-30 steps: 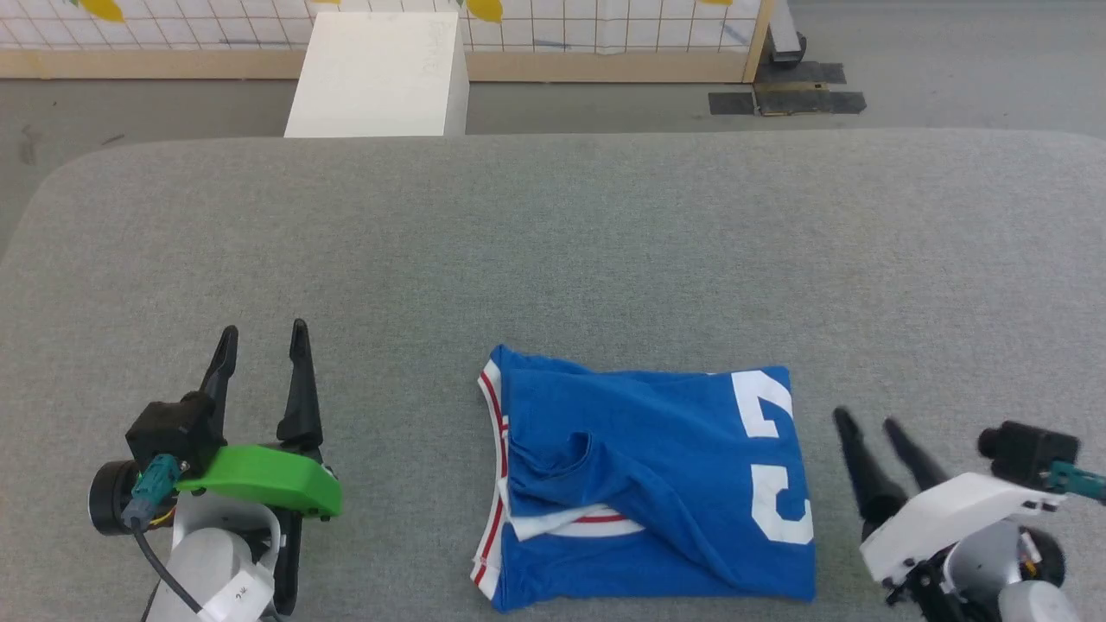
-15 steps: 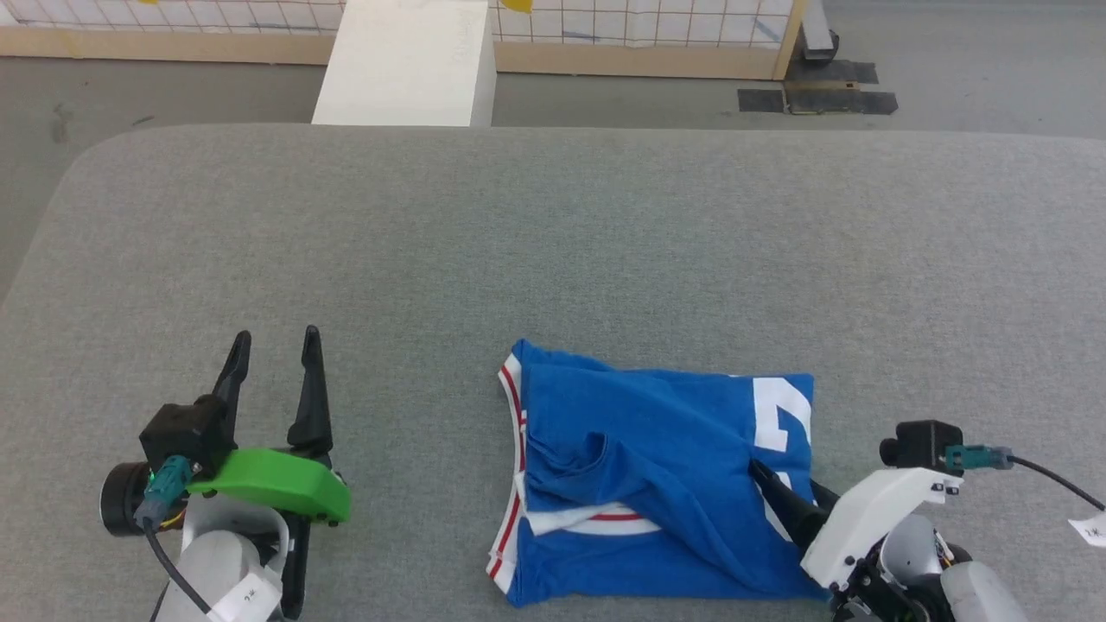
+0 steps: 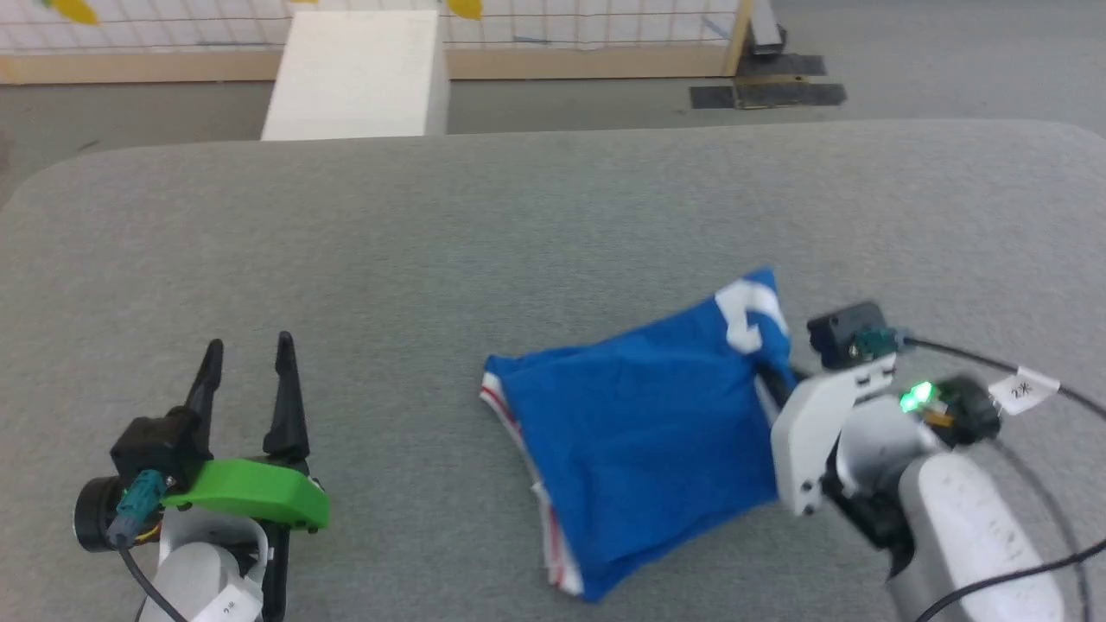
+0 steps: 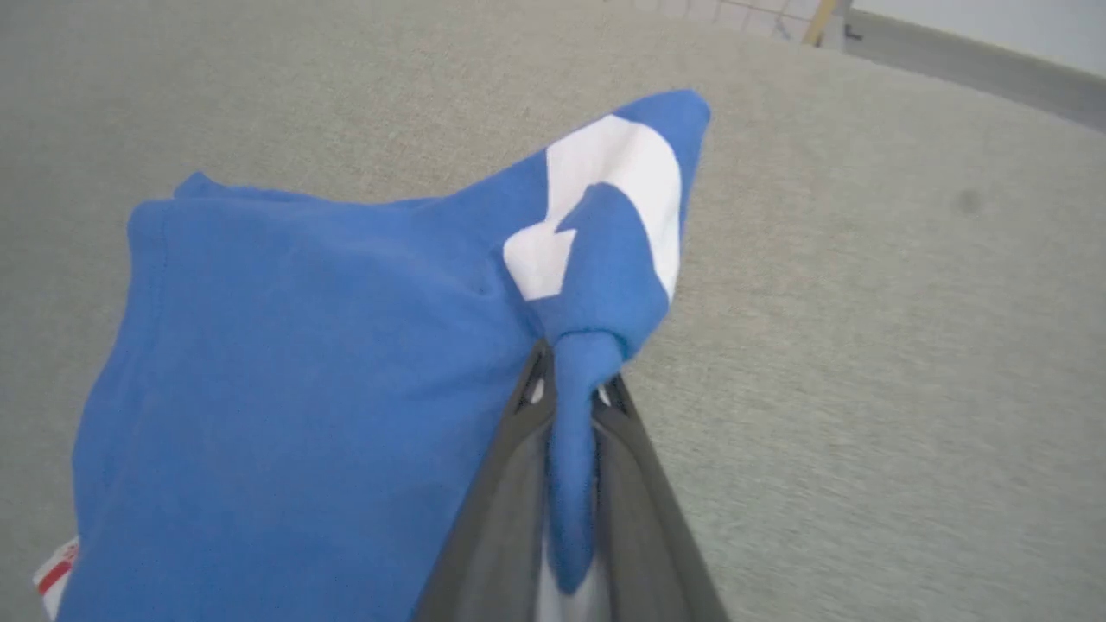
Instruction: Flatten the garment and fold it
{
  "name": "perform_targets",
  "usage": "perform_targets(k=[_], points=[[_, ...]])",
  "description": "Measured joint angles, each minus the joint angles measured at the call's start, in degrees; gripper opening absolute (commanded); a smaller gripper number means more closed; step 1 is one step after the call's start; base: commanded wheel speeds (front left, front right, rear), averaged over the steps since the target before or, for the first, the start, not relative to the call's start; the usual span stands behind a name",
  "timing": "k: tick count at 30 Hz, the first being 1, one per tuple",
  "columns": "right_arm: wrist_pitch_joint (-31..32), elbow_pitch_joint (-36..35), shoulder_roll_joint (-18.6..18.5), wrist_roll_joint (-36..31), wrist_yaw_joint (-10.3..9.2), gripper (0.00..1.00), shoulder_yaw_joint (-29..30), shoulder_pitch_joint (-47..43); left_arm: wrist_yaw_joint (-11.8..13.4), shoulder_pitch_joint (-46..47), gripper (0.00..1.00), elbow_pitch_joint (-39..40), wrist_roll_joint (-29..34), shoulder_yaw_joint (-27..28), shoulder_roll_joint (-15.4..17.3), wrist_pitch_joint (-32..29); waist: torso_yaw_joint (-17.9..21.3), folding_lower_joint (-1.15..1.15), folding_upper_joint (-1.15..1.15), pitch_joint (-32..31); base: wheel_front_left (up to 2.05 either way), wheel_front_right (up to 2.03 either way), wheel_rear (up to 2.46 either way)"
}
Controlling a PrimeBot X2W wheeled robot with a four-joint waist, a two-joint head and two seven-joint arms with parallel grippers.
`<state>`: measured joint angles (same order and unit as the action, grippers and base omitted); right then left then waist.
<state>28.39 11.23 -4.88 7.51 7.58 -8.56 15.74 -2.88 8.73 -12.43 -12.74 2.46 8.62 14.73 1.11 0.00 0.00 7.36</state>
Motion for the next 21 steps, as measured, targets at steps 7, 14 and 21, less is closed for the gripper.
perform_targets(k=[7, 14, 21], points=[[2.1, -0.8, -12.8, -6.1, 0.02, 0.0, -4.2, 7.9, 0.5, 0.9, 1.0, 2.7, 0.2, 0.1, 0.2, 0.0, 5.8, 0.0, 0.0, 1.5, 0.0, 0.0, 0.0], [-1.7, 5.7, -20.6, -8.4, 0.02, 0.0, -2.2, 15.1, 1.0, 5.8, 1.0, 5.1, 1.5, -1.6, 0.5, -0.9, 11.2, 0.0, 0.0, 5.5, 0.0, 0.0, 0.0], [-8.2, 15.4, -22.7, -13.3, 0.03, 0.0, 6.7, 21.0, 1.4, 10.0, 1.0, 8.4, 3.4, -3.1, 1.7, -3.2, 14.4, 0.0, 0.0, 12.0, 0.0, 0.0, 0.0]])
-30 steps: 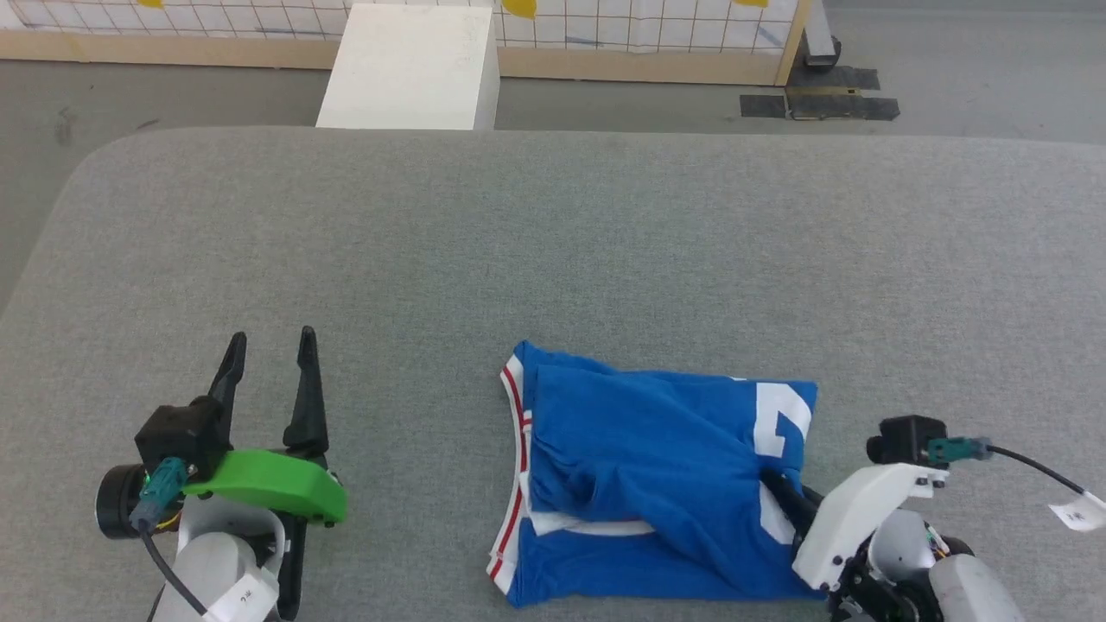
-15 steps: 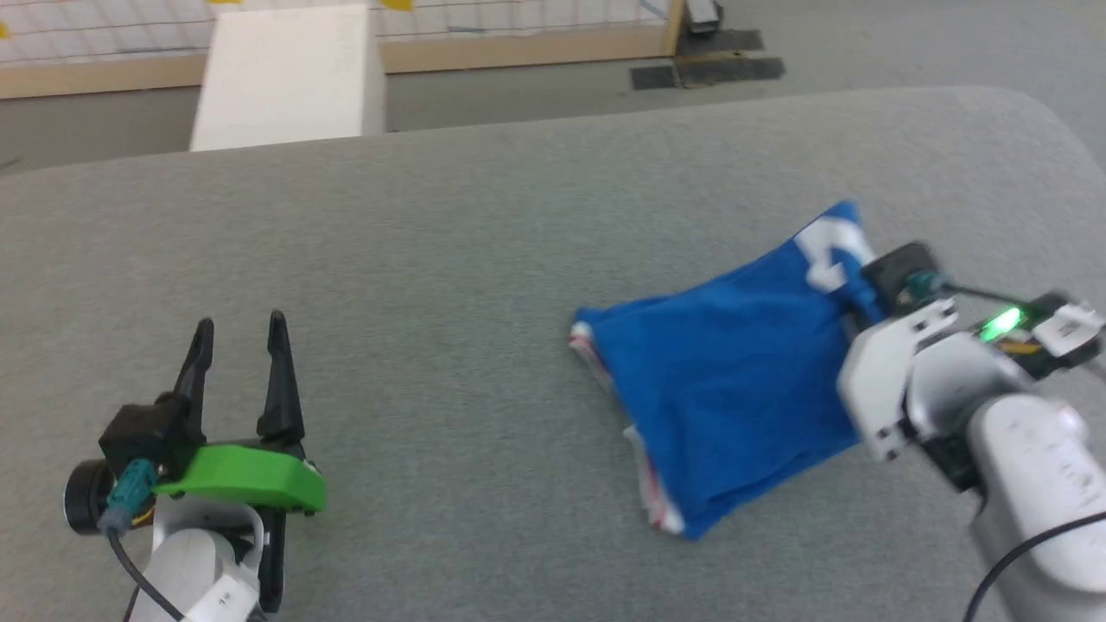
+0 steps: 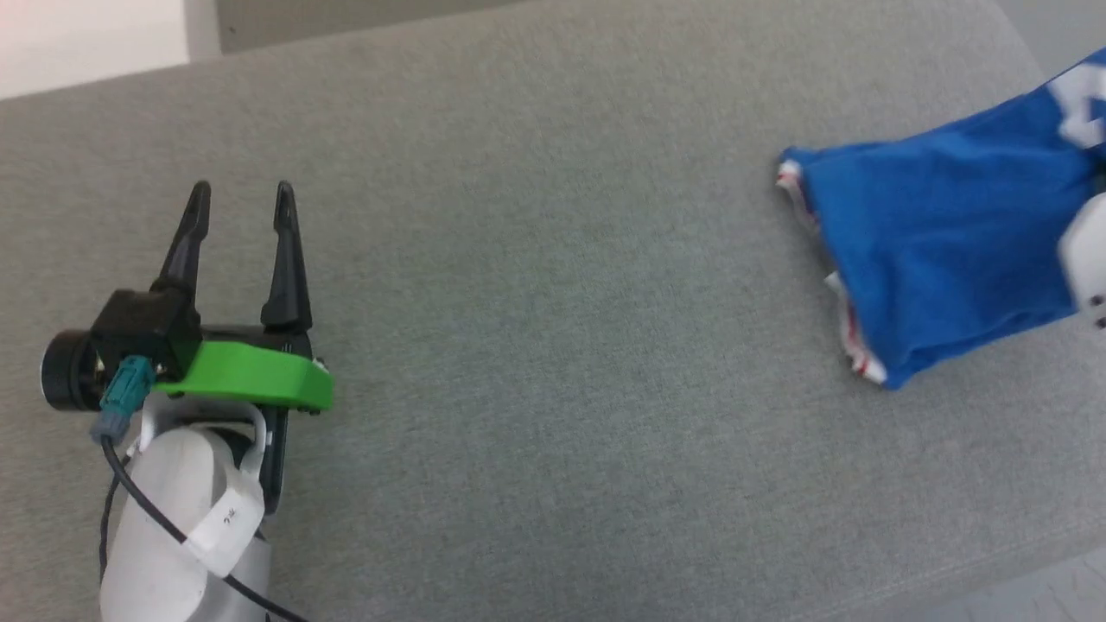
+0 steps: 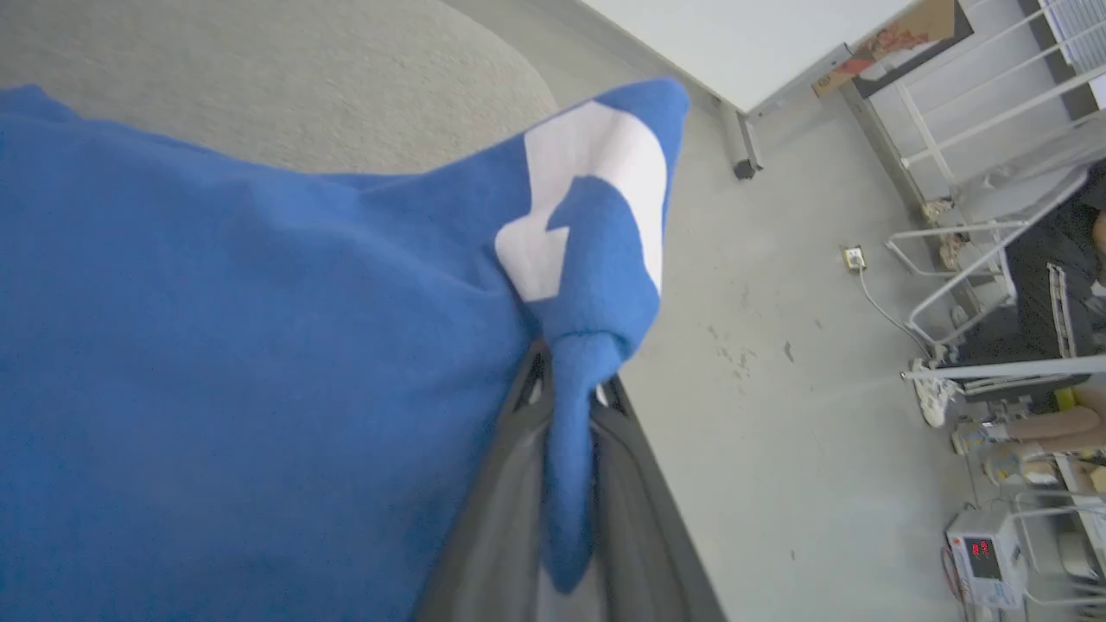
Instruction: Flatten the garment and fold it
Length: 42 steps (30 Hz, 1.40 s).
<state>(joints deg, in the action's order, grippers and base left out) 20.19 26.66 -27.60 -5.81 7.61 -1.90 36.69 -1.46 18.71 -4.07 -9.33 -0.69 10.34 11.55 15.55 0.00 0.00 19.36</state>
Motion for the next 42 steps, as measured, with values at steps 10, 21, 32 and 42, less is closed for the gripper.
perform_targets(k=[10, 21, 32, 42], points=[[-8.2, 9.7, 1.3, -11.0, 0.0, 0.0, 14.5, 6.1, 0.3, 1.6, 1.0, 3.3, 1.0, -1.4, 1.0, -2.5, 1.2, -0.01, 0.0, 7.9, 0.0, 0.0, 0.0], [-17.0, 12.4, 5.7, -13.2, -0.01, 1.0, 20.2, 7.6, 1.1, -0.4, 1.0, 1.1, -0.2, -1.9, -0.6, -0.9, -1.4, -0.01, 0.0, 5.5, 0.0, 0.0, 0.0], [-23.1, 0.8, 10.3, -1.0, -0.01, 1.0, 14.9, -5.2, 1.0, -8.6, 1.0, -3.8, -4.0, -1.9, -2.8, 1.2, -5.3, 0.0, 0.0, -5.7, 0.0, 0.0, 0.0], [-25.1, -21.6, 17.6, 10.8, -0.02, 1.0, 9.5, -24.5, 0.8, -11.3, 1.0, -5.1, -5.9, -3.1, -3.8, 0.9, -11.0, 0.0, 0.0, -13.3, 0.0, 0.0, 0.0]])
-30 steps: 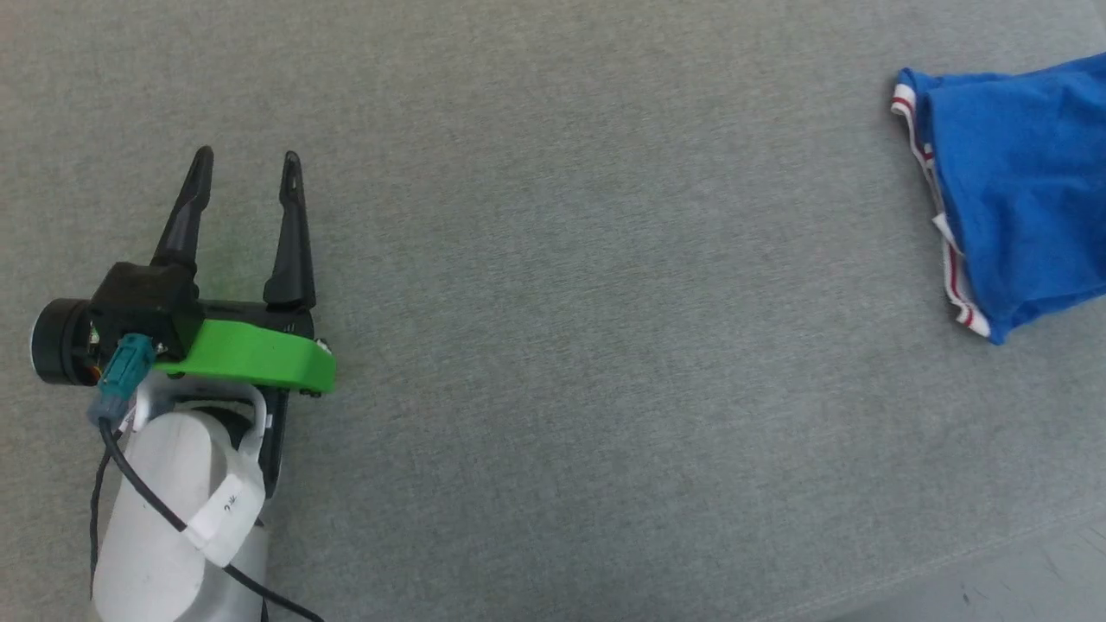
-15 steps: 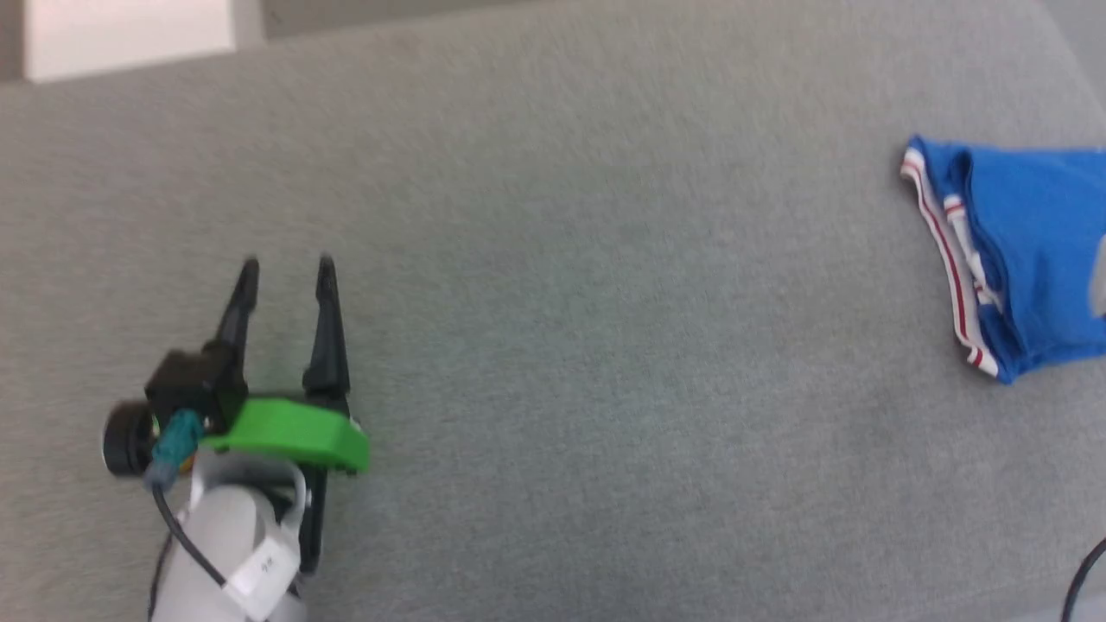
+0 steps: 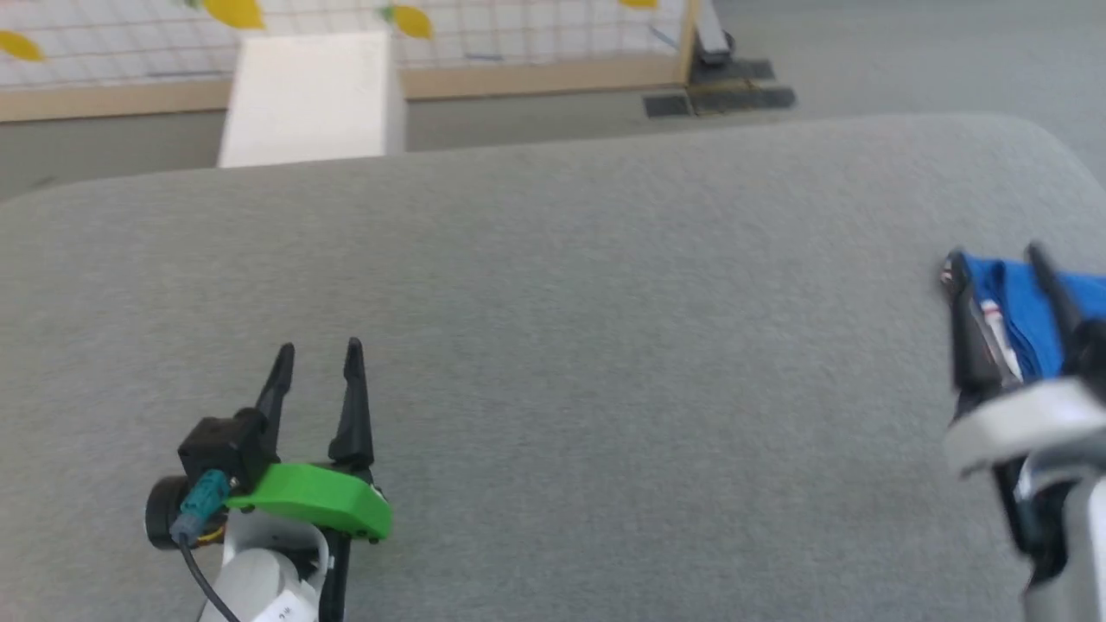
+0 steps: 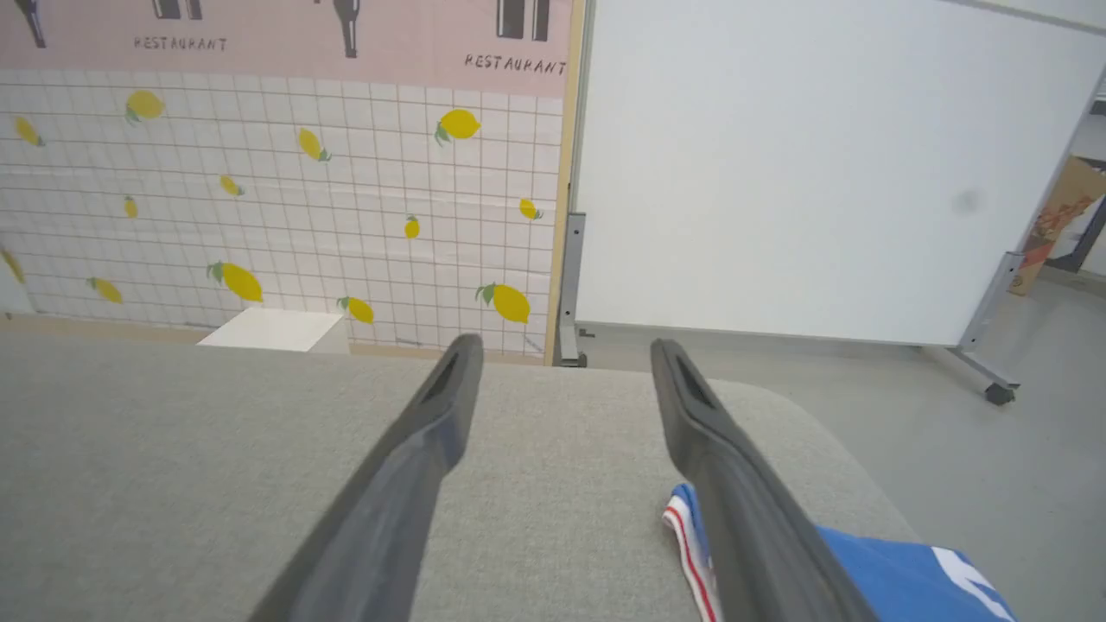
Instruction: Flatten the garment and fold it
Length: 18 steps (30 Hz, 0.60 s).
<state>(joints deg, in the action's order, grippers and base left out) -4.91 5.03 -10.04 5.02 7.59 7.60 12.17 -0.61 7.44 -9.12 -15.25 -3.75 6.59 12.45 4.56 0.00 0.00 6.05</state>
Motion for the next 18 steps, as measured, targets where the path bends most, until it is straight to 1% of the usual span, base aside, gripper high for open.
perform_targets(k=[4, 7, 12, 18], points=[[-0.5, -4.3, 2.6, 1.2, 0.0, 1.0, -1.8, -6.2, 0.0, -0.5, 1.0, -1.1, -0.5, -0.3, -0.5, 0.3, -2.4, 0.0, 0.0, -1.7, 0.0, 0.0, 0.0], [-1.2, -6.0, 4.1, 1.3, 0.0, 1.0, -2.9, -8.8, 0.0, -0.5, 1.0, -2.0, -0.6, -0.4, -0.7, 0.8, -3.8, 0.0, 0.0, -2.6, 0.0, 0.0, 0.0], [-1.6, -7.3, 6.2, 1.0, 0.0, 1.0, -3.2, -11.8, -0.2, -0.6, 1.0, -3.9, -1.2, -0.6, -0.9, 1.1, -5.6, 0.0, 0.0, -3.7, 0.0, 0.0, 0.0], [-1.7, -6.8, 7.0, 1.2, 0.0, 1.0, -2.9, -13.0, -0.4, -0.6, 1.0, -5.5, -1.5, -0.5, -1.1, 1.5, -6.6, 0.0, 0.0, -4.4, 0.0, 0.0, 0.0]])
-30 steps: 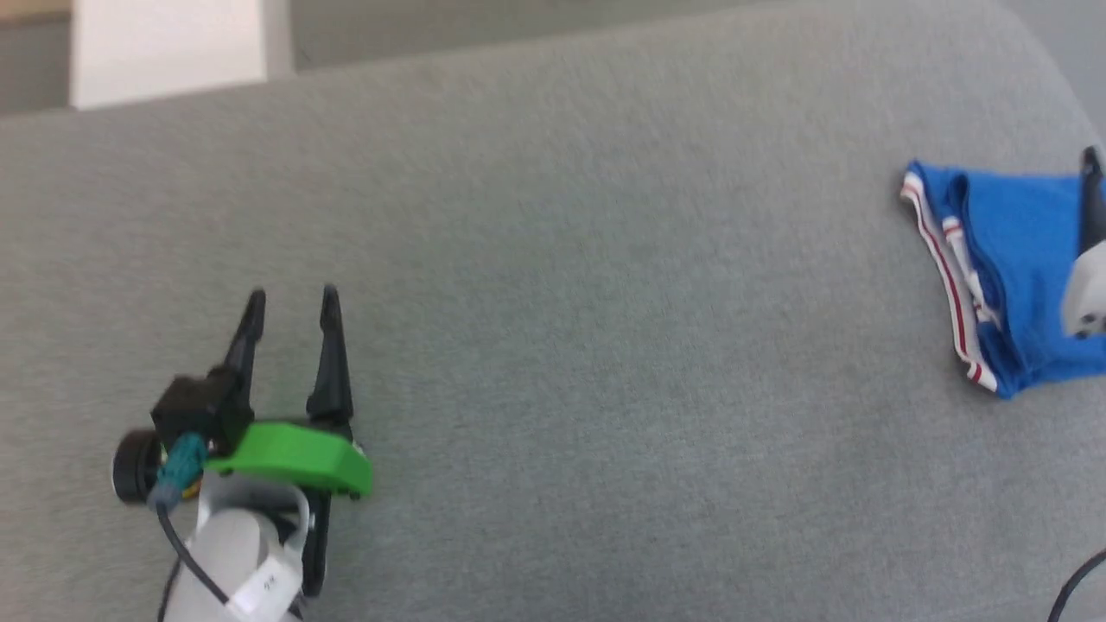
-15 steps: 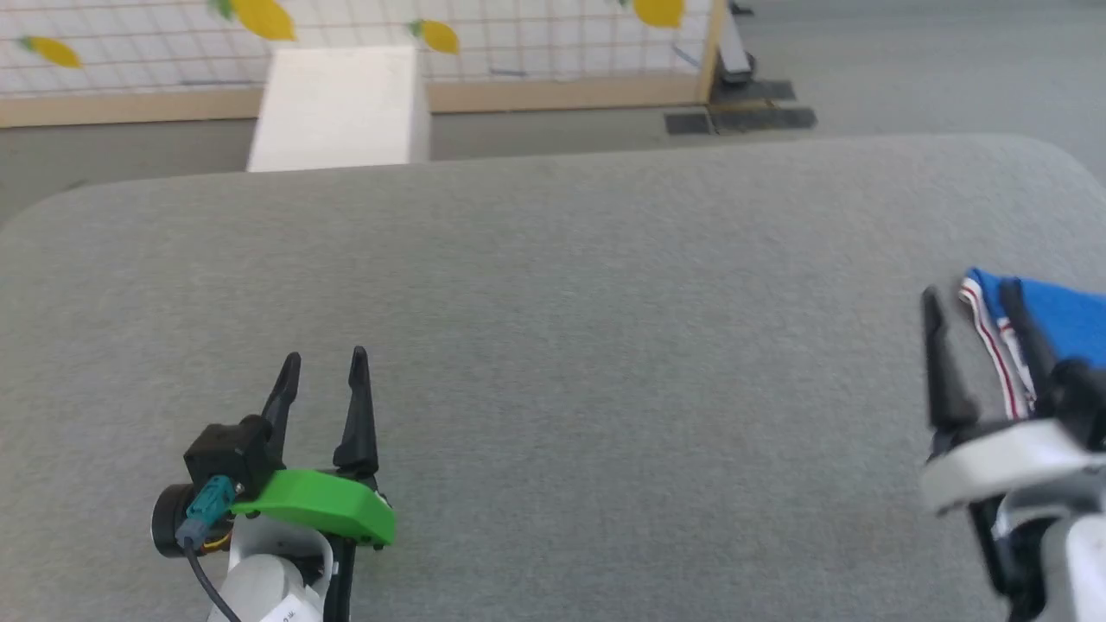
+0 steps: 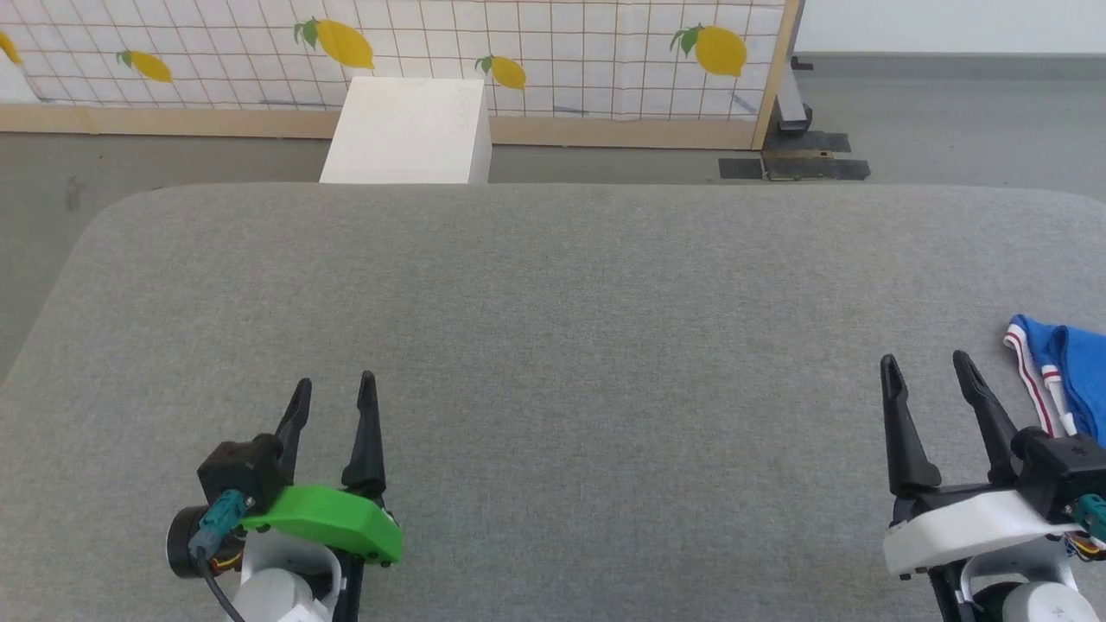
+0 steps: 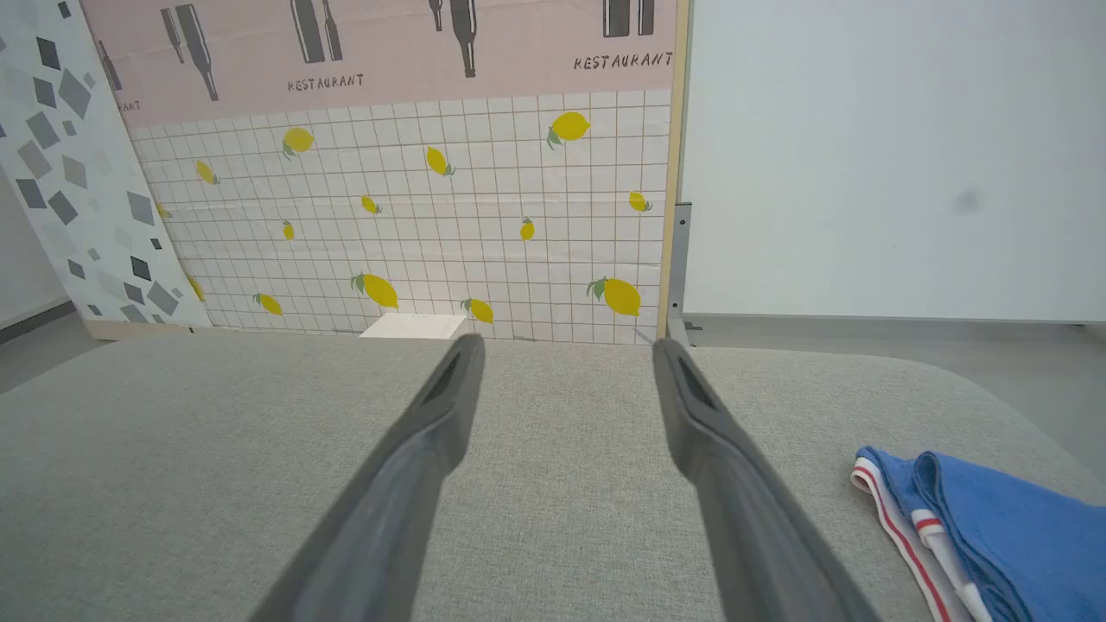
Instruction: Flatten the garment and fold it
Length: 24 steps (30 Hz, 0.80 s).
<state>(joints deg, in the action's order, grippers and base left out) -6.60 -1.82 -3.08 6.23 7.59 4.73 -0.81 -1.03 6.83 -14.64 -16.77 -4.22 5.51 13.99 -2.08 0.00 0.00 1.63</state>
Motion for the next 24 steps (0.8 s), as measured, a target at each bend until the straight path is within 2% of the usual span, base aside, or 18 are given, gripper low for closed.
perform_targets(k=[15, 16, 24], points=[[-1.1, 2.4, 0.1, 1.0, -0.01, 1.0, -0.6, 0.0, -0.5, 0.0, 1.0, -1.8, -0.2, 0.5, -0.1, 0.5, 0.0, 0.0, 0.0, 0.8, 0.0, 0.0, 0.0], [-1.0, 2.5, 0.1, 1.0, 0.0, 0.0, -0.6, 0.0, -0.4, 0.0, 0.0, -1.8, -0.1, 0.5, -0.1, 0.5, 0.0, 0.0, 0.0, 0.8, 0.0, 0.0, 0.0], [-1.0, 2.5, 0.0, 1.0, 0.0, 0.0, -0.6, 0.0, -0.4, 0.0, 0.0, -1.8, -0.1, 0.2, -0.1, 0.5, 0.0, 0.0, 0.0, 0.8, 0.0, 0.0, 0.0]])
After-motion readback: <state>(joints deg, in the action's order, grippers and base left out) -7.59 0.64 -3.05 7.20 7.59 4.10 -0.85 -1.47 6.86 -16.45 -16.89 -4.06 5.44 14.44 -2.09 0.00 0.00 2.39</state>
